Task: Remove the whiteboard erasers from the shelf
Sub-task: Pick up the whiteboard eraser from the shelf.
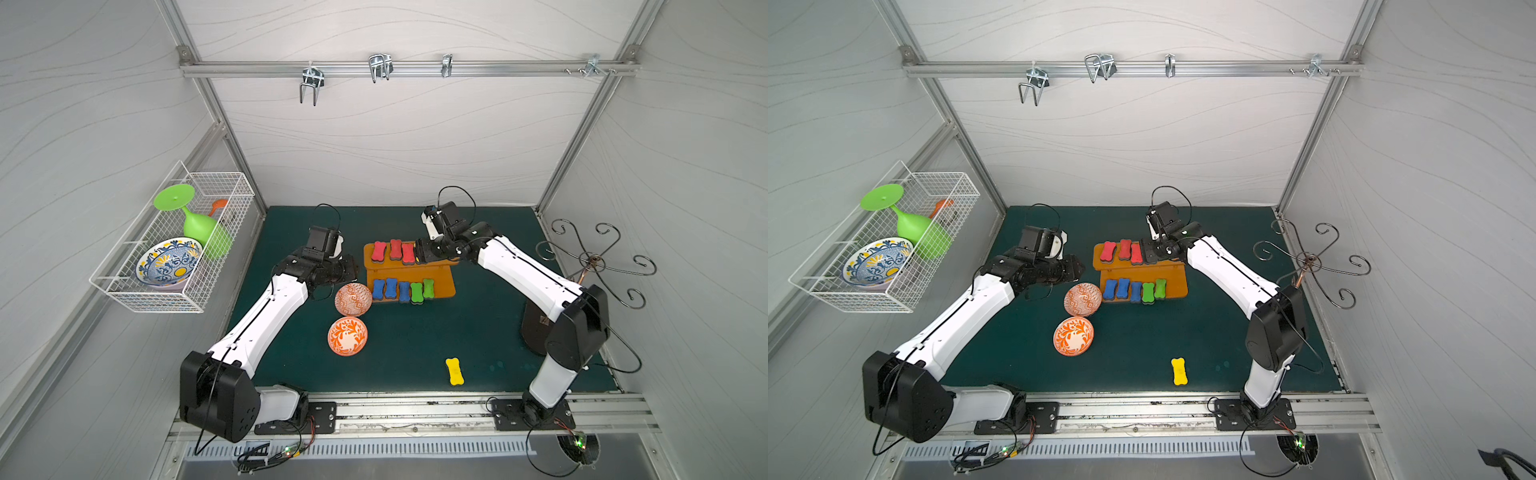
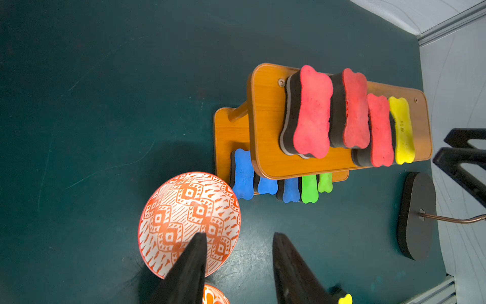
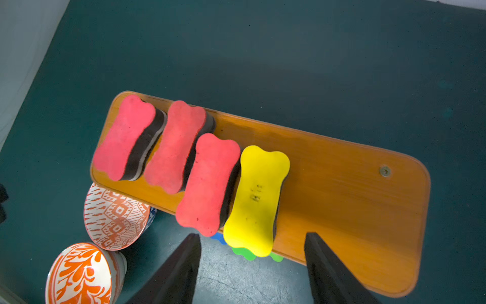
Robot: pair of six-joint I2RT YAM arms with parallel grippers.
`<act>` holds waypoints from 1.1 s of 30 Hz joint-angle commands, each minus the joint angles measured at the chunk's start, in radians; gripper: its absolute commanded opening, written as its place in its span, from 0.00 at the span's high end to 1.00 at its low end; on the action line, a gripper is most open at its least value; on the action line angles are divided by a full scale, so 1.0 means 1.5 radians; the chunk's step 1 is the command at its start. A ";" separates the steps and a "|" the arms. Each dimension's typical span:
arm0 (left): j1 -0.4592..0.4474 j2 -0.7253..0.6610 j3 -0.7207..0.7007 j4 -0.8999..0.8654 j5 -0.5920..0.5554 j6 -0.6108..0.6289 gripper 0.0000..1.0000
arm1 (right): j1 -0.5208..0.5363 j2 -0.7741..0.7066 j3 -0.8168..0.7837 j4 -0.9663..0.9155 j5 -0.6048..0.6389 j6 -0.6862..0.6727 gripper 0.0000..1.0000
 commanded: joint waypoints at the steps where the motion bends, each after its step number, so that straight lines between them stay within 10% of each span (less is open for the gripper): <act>1: 0.003 0.008 -0.005 0.016 0.013 0.005 0.55 | -0.010 0.016 0.015 -0.001 -0.005 -0.013 0.33; 33: 0.003 -0.003 -0.013 0.025 0.031 0.003 0.55 | -0.015 0.034 0.031 0.005 0.023 -0.012 0.36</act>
